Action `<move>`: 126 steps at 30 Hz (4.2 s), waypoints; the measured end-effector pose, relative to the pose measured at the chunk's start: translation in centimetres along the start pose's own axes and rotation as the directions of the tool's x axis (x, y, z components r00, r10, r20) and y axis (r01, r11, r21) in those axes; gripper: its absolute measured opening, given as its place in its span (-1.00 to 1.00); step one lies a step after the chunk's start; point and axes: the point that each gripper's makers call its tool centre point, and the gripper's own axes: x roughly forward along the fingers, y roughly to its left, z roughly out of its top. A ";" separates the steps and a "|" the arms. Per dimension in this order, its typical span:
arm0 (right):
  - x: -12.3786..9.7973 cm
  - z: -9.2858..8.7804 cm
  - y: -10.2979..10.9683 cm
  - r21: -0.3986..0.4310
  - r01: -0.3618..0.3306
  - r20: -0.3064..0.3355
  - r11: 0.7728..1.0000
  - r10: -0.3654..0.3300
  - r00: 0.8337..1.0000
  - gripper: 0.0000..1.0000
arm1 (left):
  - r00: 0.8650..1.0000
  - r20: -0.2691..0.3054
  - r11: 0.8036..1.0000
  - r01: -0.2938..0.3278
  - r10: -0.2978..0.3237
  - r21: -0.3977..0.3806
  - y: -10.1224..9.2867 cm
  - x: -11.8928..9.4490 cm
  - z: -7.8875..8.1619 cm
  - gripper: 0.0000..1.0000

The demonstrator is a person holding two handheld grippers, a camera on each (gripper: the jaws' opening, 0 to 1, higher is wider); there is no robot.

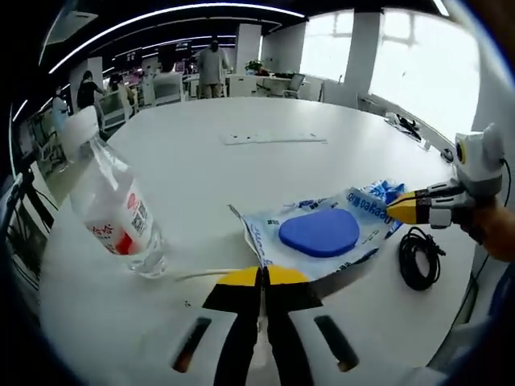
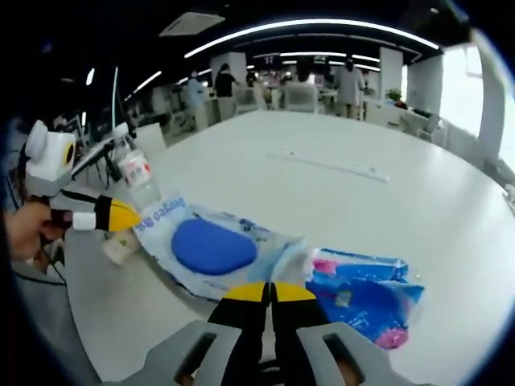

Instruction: Arrange the tabletop items into an orderly group along one side of the table until the central work area is clear of visible clutter.

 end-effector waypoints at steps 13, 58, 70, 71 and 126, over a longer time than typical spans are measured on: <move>1.0 -1.9 -0.2 0.042 -0.001 -0.055 0.999 0.003 0.998 -1.00 | 0.998 -0.068 0.998 0.013 -0.009 0.066 0.1 0.9 -1.8 -1.00; -9.9 -2.3 1.7 0.200 -0.075 0.128 0.977 0.050 0.991 -0.01 | 0.993 0.118 1.000 0.001 -0.001 -0.006 0.3 -8.6 -0.5 0.01; -14.1 -6.6 0.9 0.287 -0.035 0.120 0.957 0.000 0.993 0.05 | 0.994 0.105 0.998 -0.028 0.033 -0.051 1.1 -11.4 -2.9 0.17; -14.3 -6.7 0.9 0.297 -0.033 0.121 0.954 -0.003 0.993 0.07 | 0.994 0.106 0.998 -0.030 0.035 -0.048 1.1 -11.5 -3.0 0.16; -17.7 -12.0 1.4 0.461 -0.016 0.076 0.887 -0.021 0.997 -0.04 | 0.995 -0.089 0.992 -0.055 0.045 -0.116 3.9 -4.8 -5.3 0.11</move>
